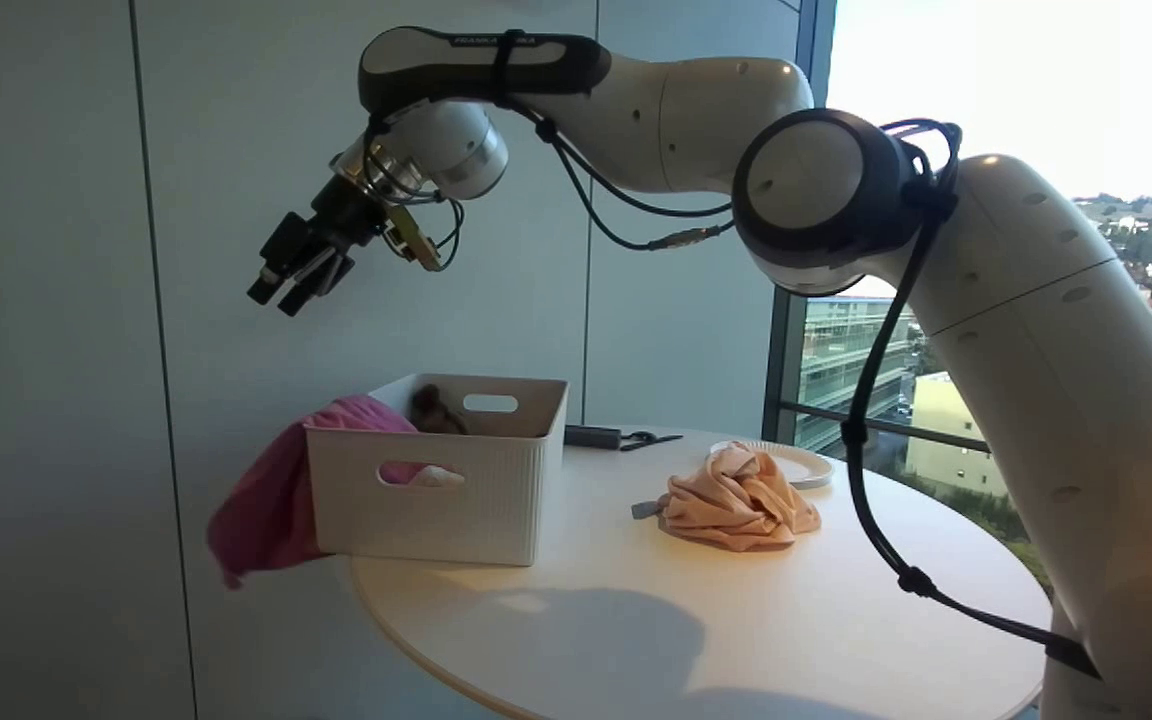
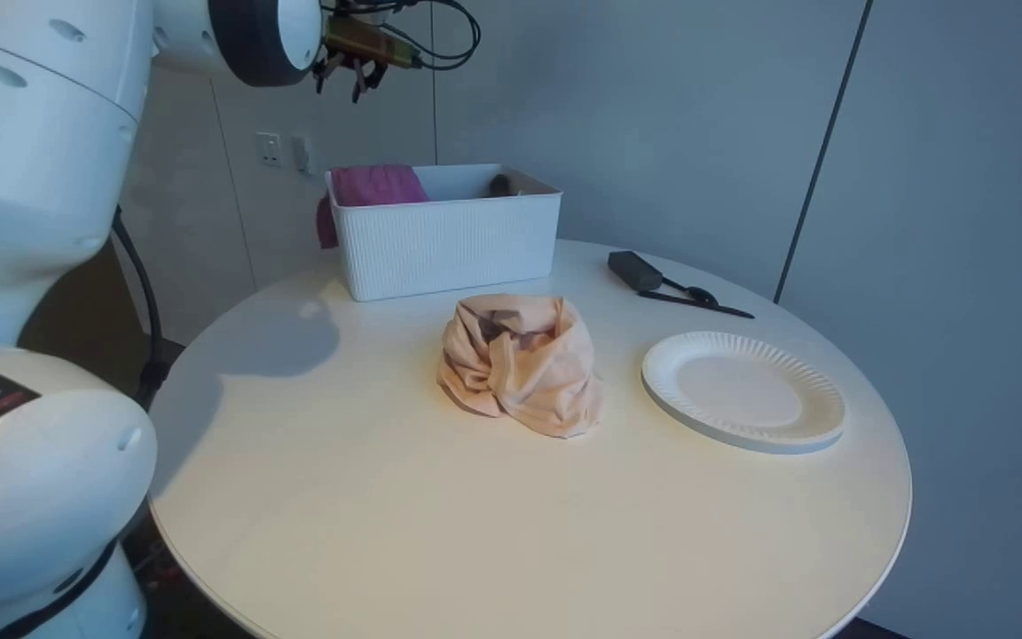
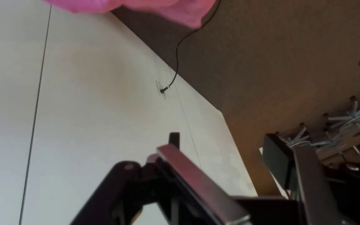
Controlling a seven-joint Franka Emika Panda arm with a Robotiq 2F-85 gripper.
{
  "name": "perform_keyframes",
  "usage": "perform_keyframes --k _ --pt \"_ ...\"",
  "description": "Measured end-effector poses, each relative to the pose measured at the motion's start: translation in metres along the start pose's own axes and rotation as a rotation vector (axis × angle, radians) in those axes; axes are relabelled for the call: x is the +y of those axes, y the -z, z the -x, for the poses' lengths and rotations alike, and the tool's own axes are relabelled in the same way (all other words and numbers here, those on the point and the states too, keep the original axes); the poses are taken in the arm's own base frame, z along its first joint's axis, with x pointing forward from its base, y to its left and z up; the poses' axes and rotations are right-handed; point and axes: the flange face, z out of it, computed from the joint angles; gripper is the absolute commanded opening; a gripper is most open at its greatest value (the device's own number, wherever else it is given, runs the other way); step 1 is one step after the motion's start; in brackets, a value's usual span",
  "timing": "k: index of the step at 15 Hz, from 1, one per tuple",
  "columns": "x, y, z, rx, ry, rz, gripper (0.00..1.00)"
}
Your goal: Put the pink towel and peach t-shirt in the storage container.
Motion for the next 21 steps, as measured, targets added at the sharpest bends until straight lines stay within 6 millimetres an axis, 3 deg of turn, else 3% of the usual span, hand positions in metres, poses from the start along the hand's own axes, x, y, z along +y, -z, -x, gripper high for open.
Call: perform_keyframes --k 5,9,13,16,18,21 --pt "0.027 0.022 0.005 0.003 -0.127 0.17 1.0" --pt "0.064 0.066 0.029 0.008 -0.268 0.335 1.0" --pt "0.09 0.124 0.079 -0.022 -0.429 0.489 1.0" --pt "0.093 0.157 0.12 -0.063 -0.559 0.601 1.0" --pt "0.089 0.17 0.147 -0.101 -0.648 0.672 1.0" --pt "0.074 0.173 0.19 -0.178 -0.787 0.764 1.0"
